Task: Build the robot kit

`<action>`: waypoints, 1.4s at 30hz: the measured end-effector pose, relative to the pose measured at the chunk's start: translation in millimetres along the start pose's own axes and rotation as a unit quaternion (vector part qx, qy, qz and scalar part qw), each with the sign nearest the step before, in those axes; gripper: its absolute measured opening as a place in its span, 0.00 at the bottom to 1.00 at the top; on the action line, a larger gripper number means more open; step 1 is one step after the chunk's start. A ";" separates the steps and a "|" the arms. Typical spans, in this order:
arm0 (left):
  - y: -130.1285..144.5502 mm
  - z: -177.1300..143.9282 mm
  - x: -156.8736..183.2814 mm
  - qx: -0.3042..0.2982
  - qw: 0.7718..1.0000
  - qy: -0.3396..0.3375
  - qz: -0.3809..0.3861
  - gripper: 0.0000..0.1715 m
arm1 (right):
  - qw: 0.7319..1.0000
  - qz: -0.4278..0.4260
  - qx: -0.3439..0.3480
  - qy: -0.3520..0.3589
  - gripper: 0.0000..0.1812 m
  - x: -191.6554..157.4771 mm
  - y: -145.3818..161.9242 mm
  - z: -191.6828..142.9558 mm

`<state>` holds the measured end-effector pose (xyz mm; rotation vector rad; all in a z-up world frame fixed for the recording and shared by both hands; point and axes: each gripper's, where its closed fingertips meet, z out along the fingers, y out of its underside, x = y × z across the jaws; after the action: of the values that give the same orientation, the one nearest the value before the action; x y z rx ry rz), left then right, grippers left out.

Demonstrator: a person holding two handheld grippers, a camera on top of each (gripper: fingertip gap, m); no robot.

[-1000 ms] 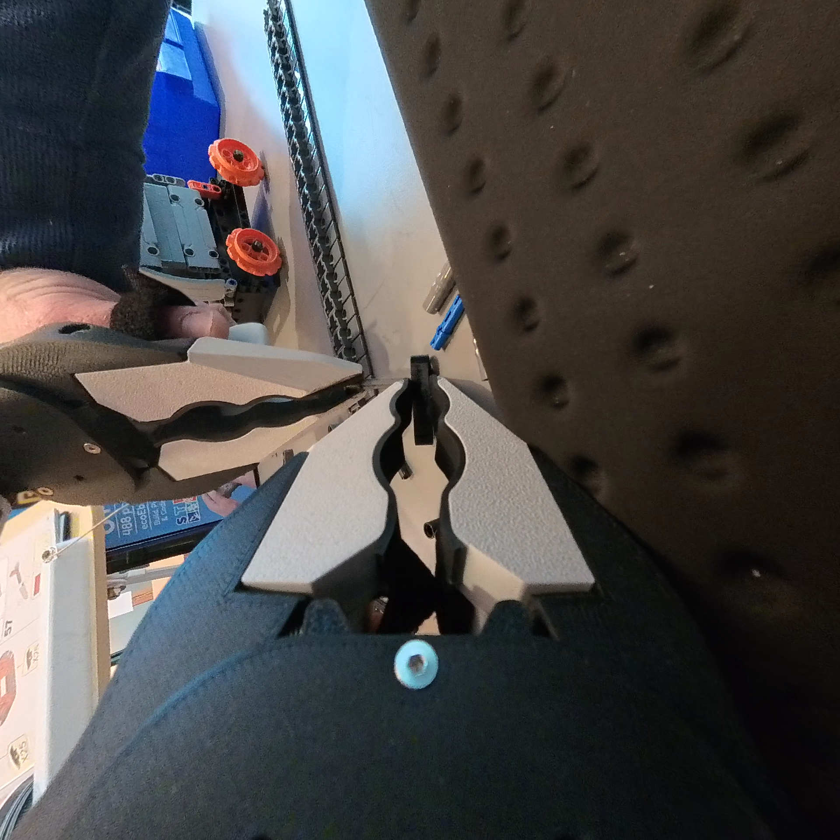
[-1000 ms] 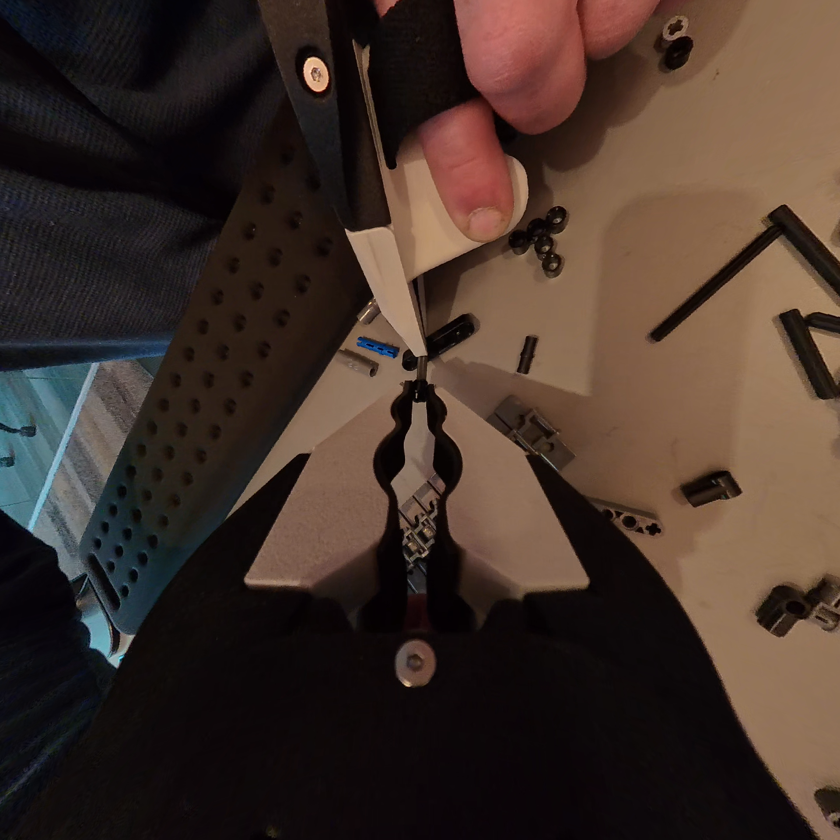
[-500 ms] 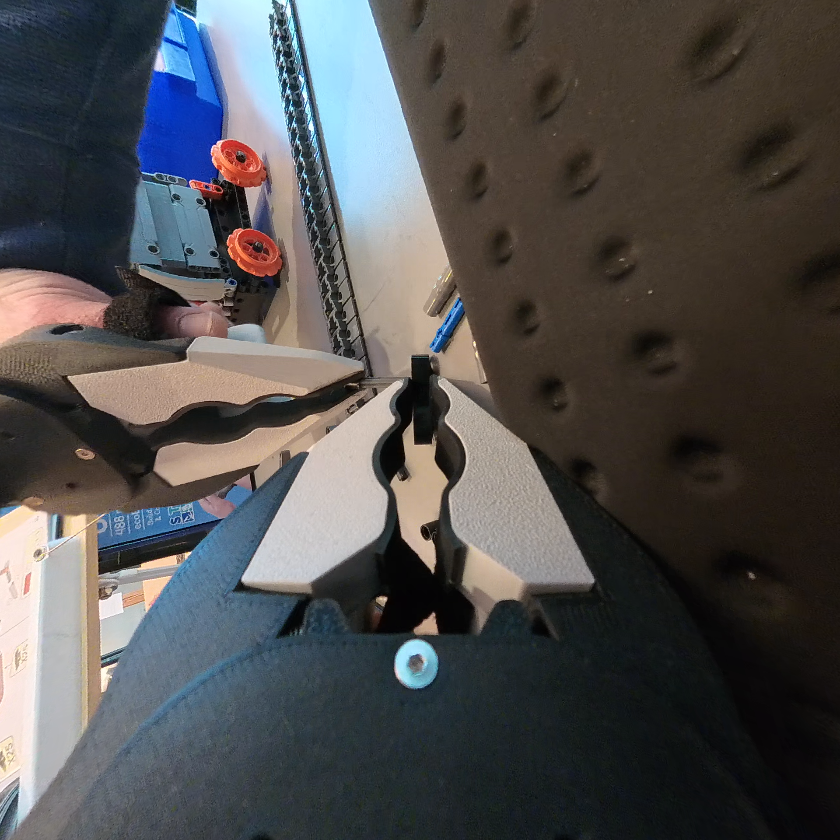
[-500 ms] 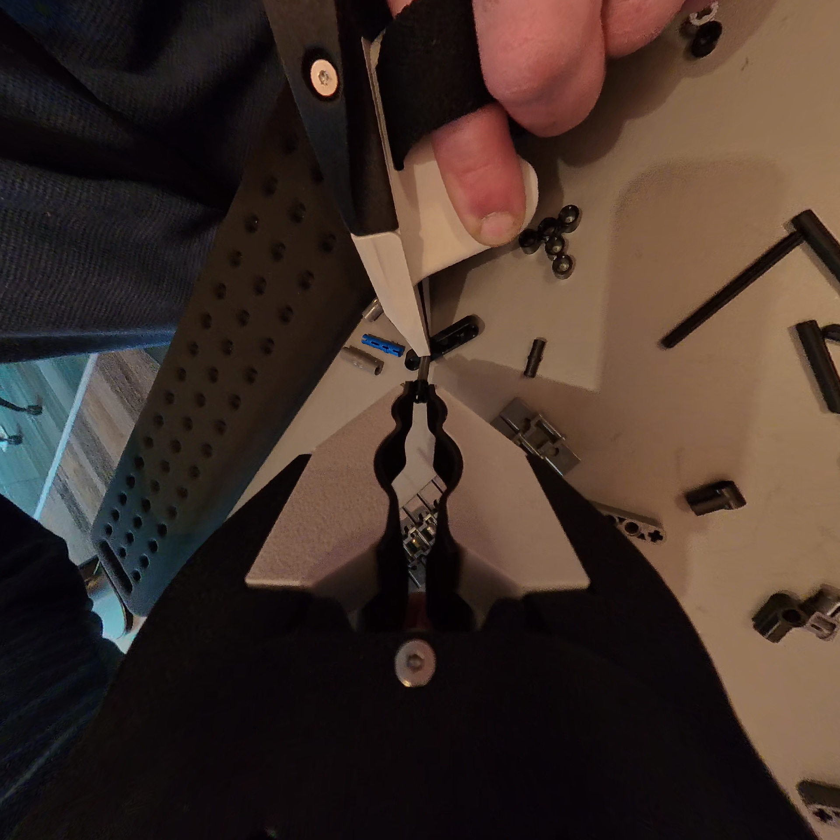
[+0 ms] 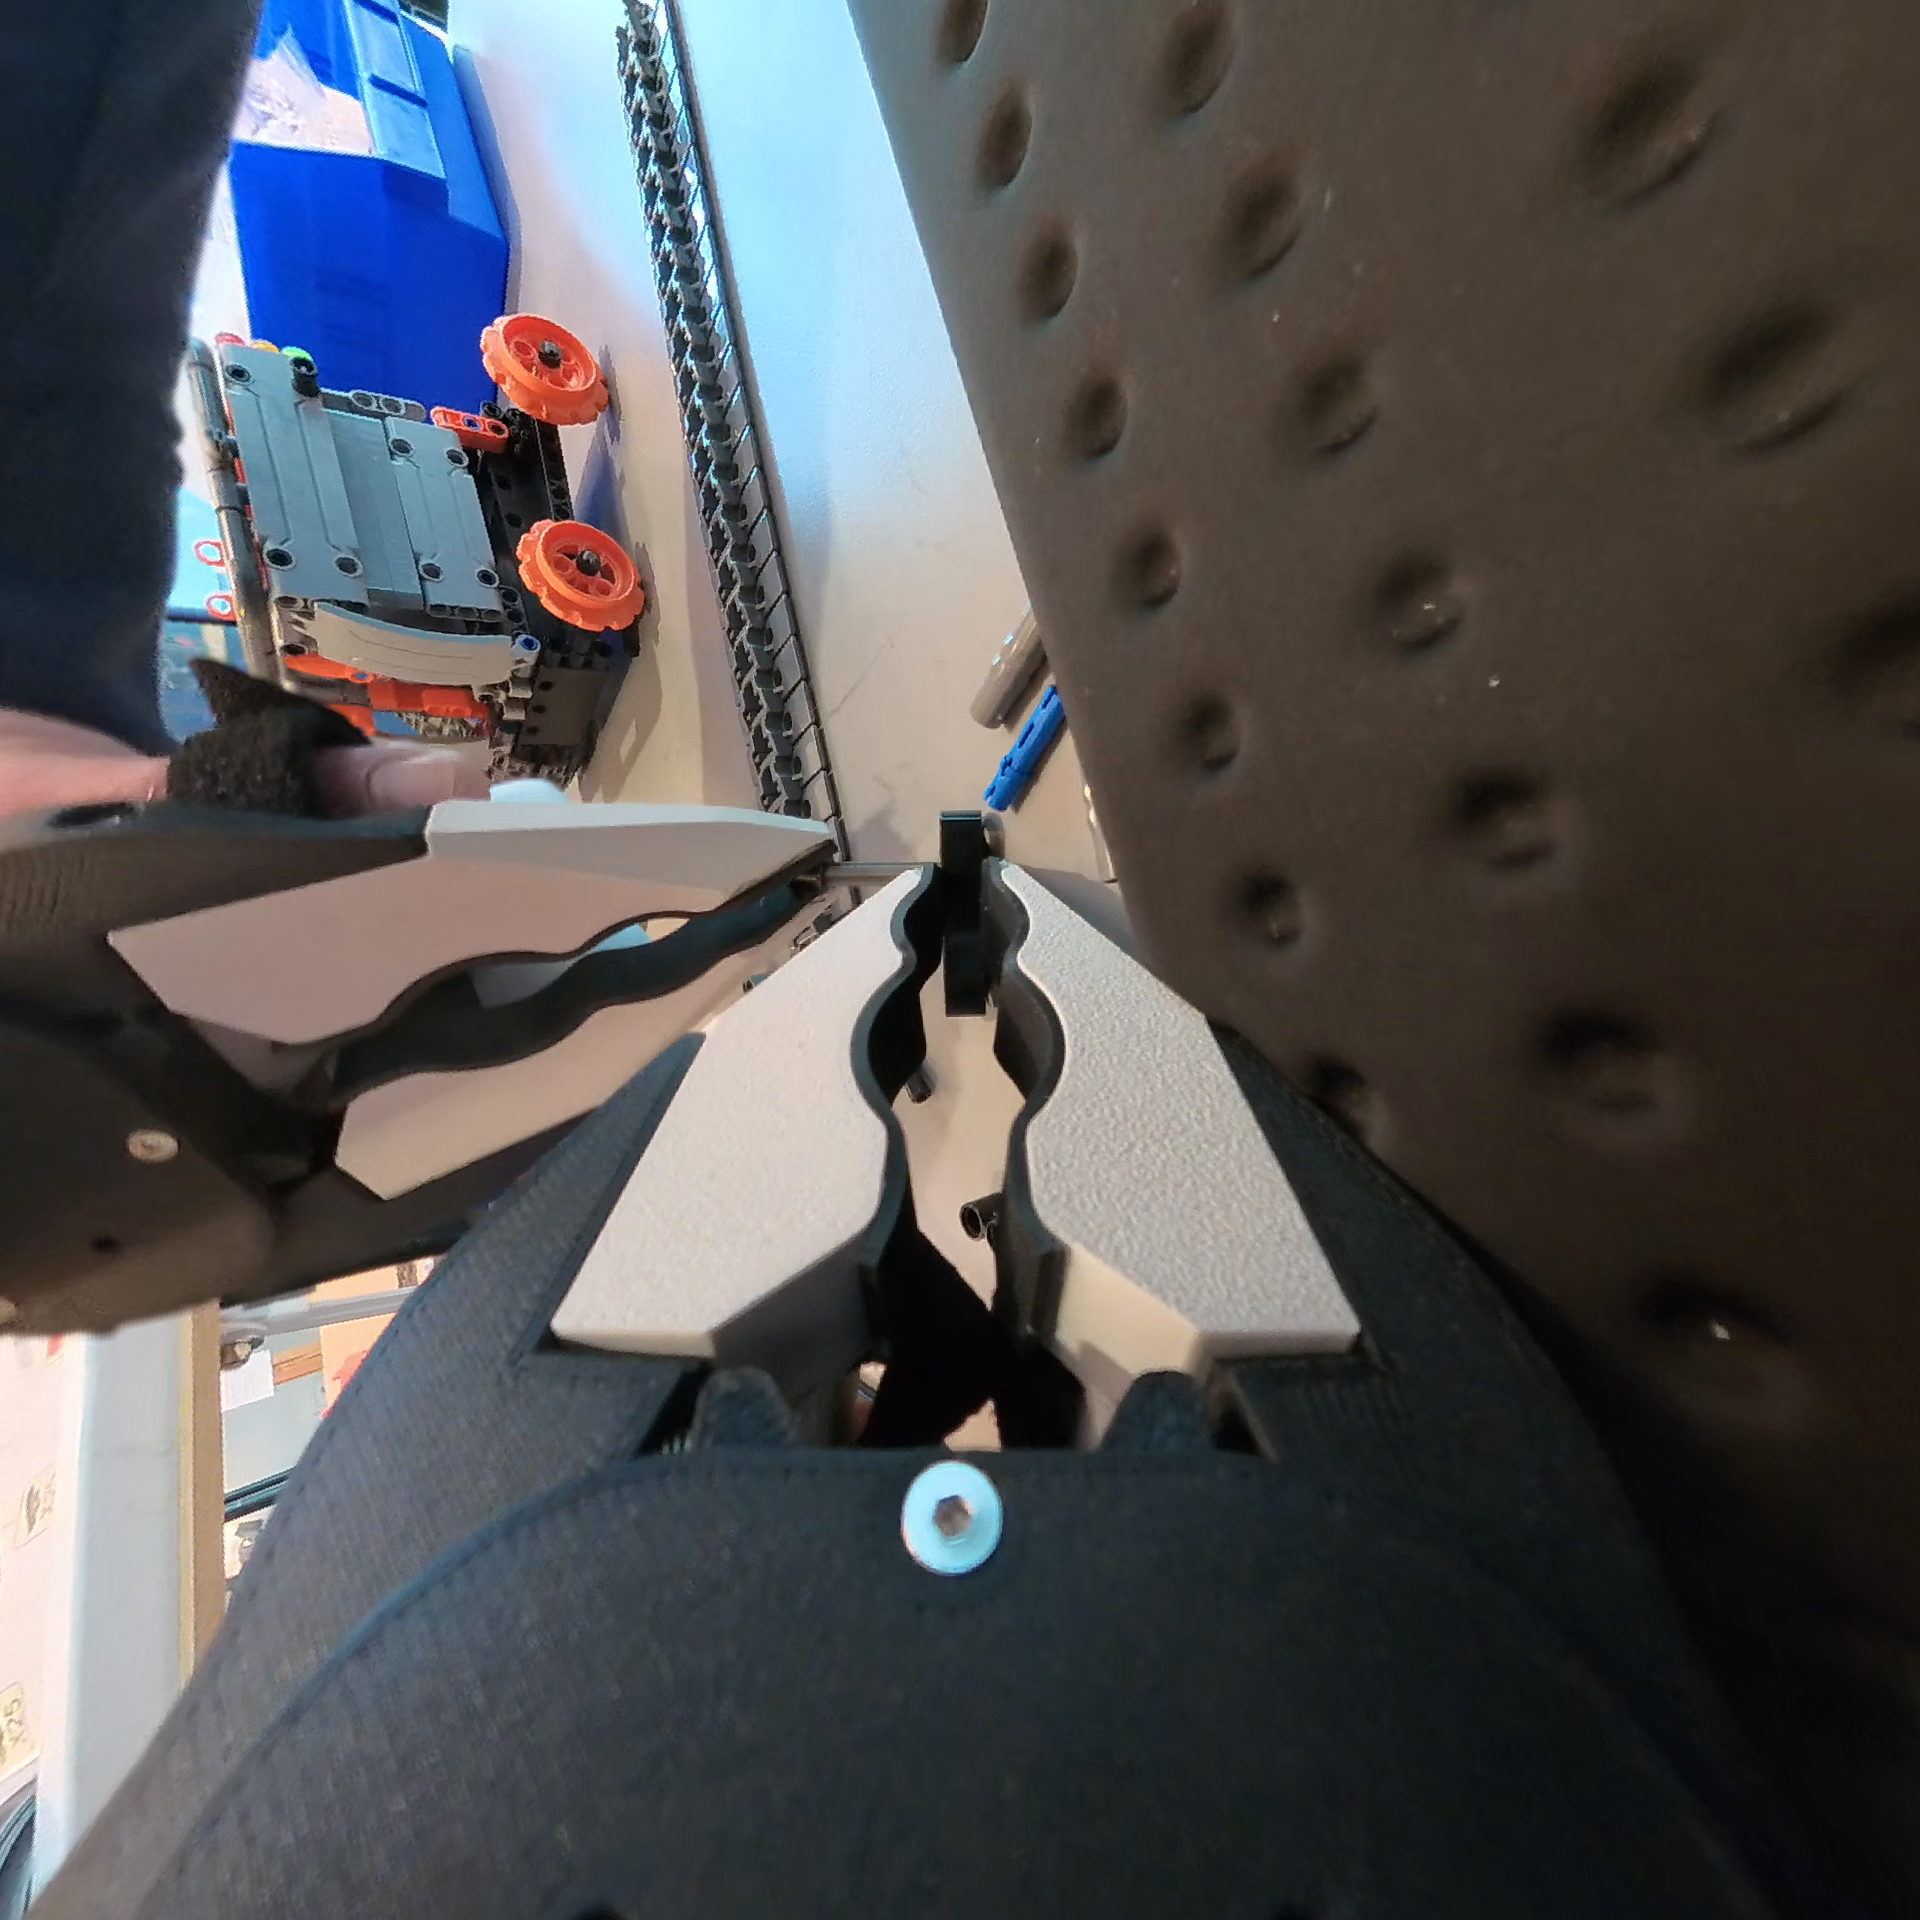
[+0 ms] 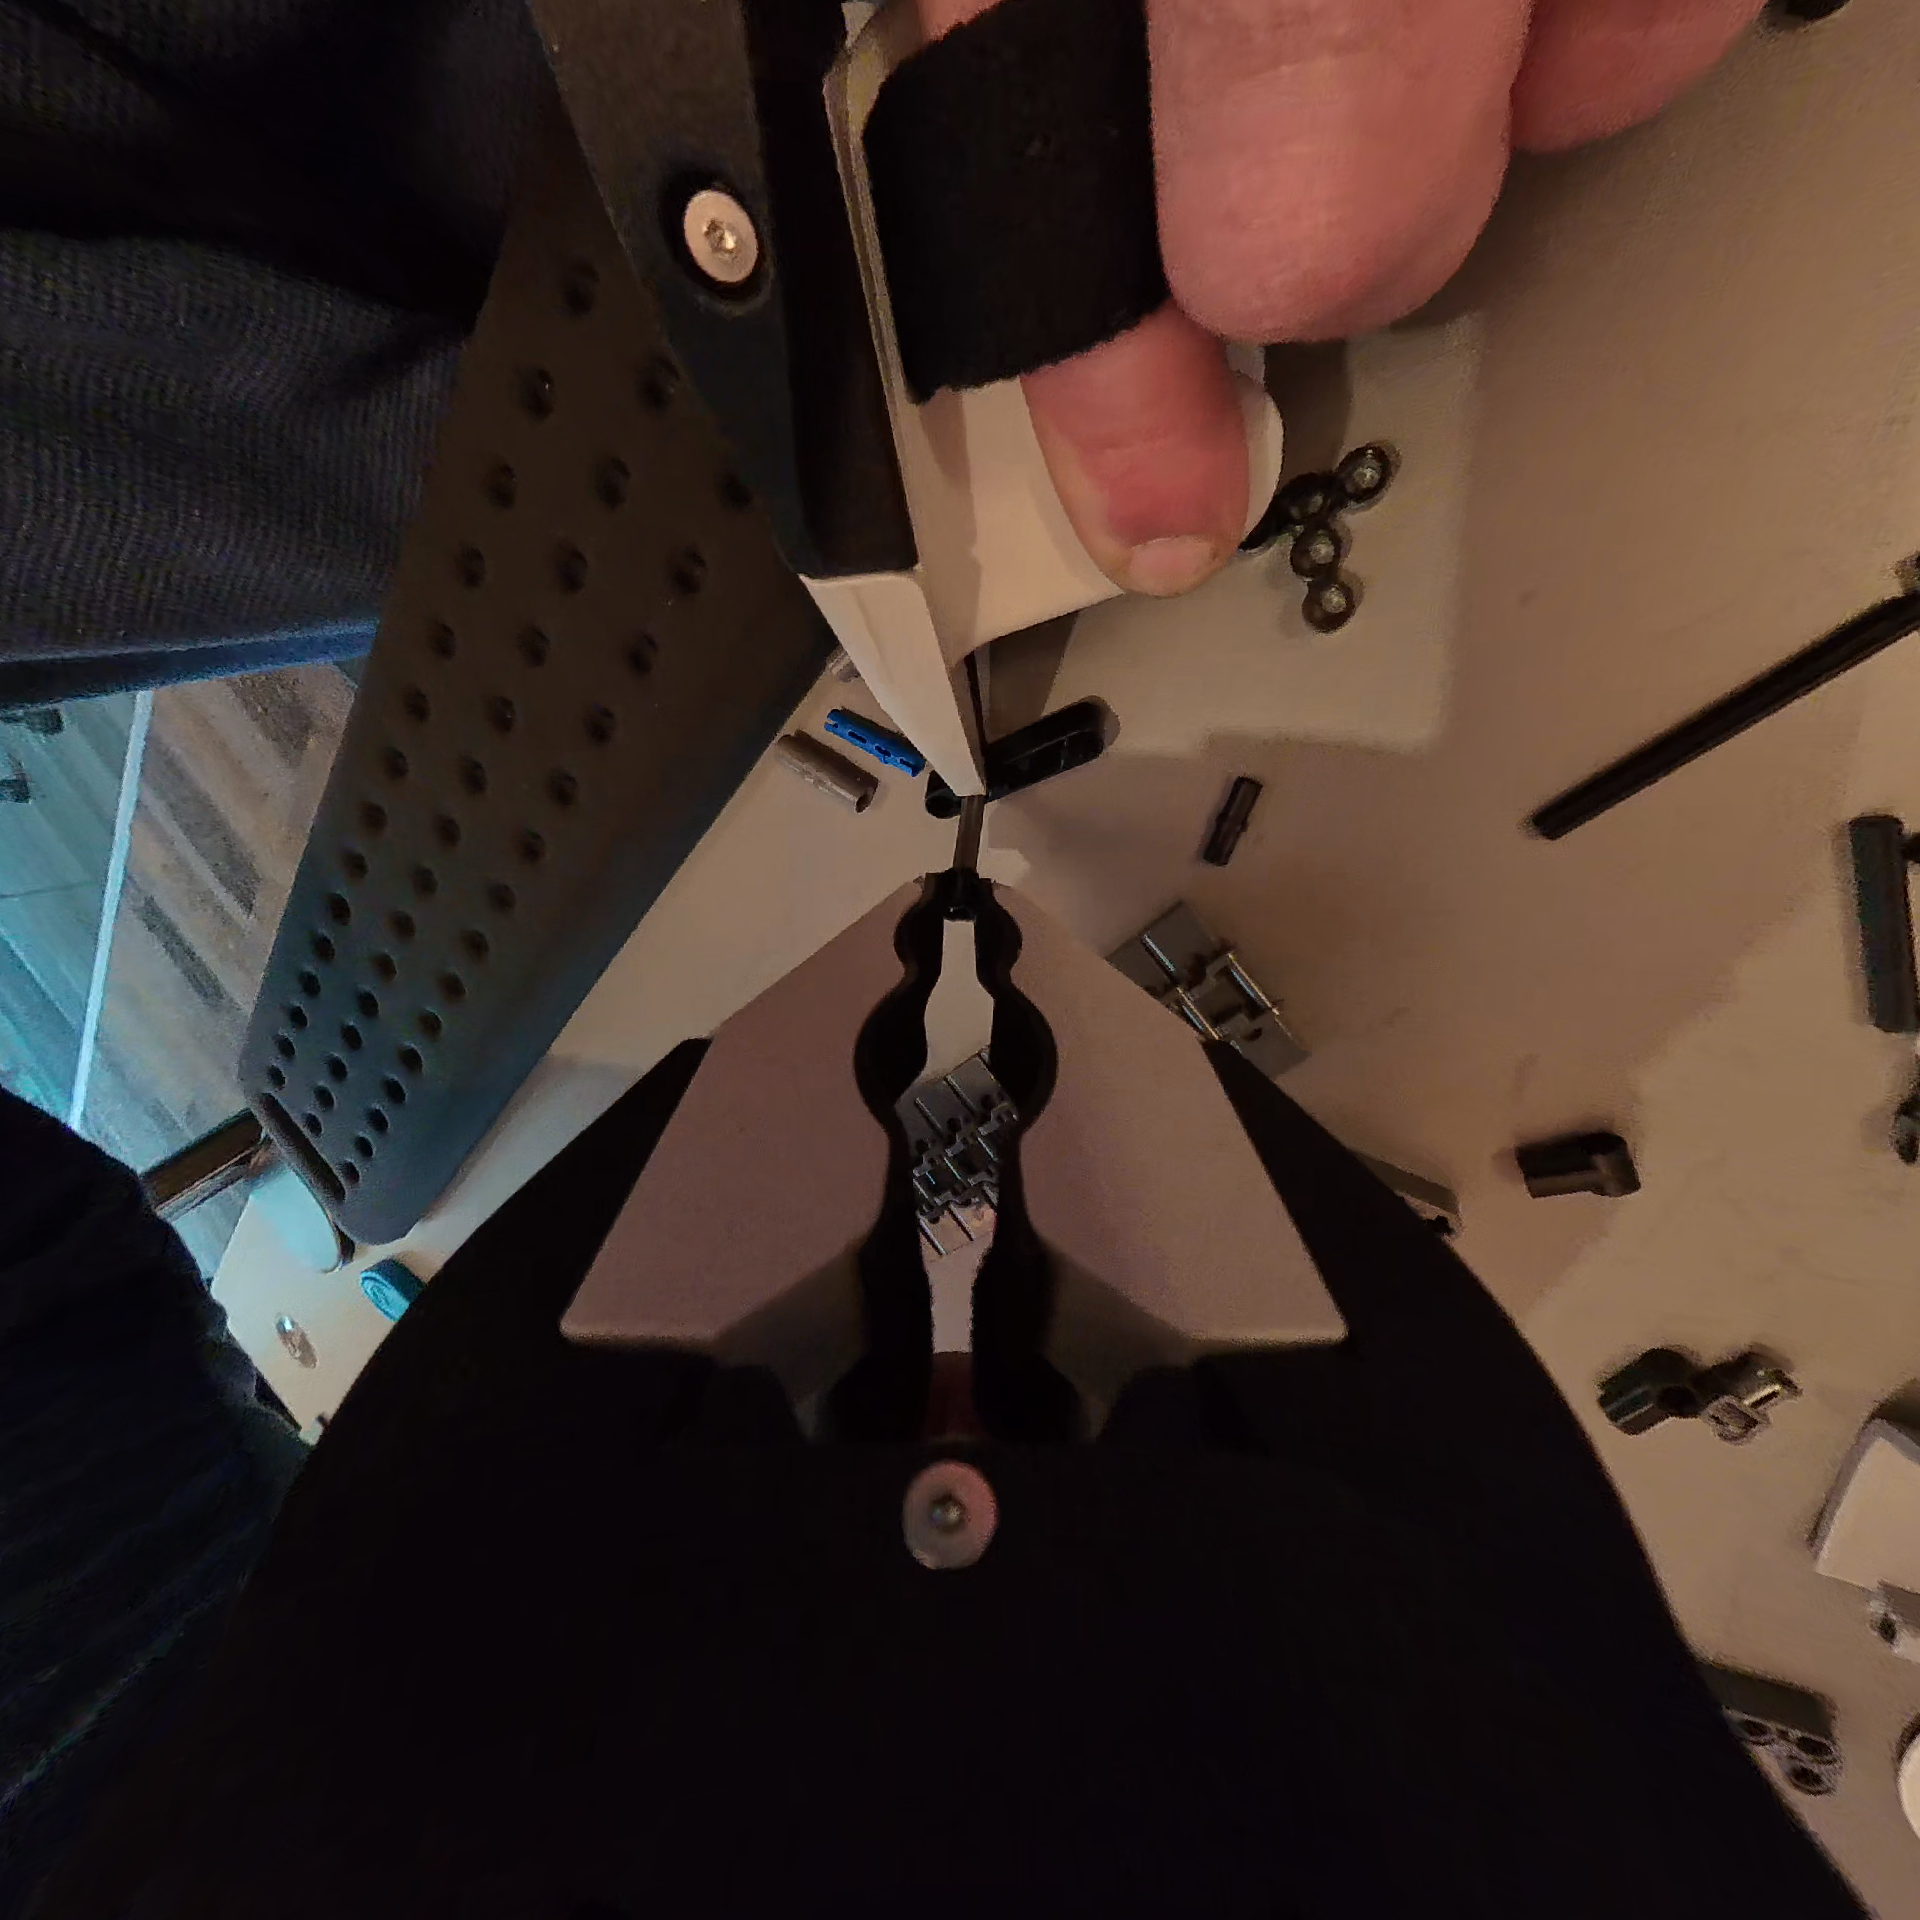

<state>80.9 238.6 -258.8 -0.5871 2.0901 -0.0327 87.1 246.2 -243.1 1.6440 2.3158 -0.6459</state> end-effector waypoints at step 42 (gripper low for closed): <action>3.5 -0.2 -6.5 -0.004 1.000 -0.010 -0.001 0.04 | 0.958 0.061 0.252 0.120 0.02 4.6 -4.2 -8.8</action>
<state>82.4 244.3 -254.5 -0.5922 2.0720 -0.0197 82.2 253.2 -236.4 2.1722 2.3101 -1.1376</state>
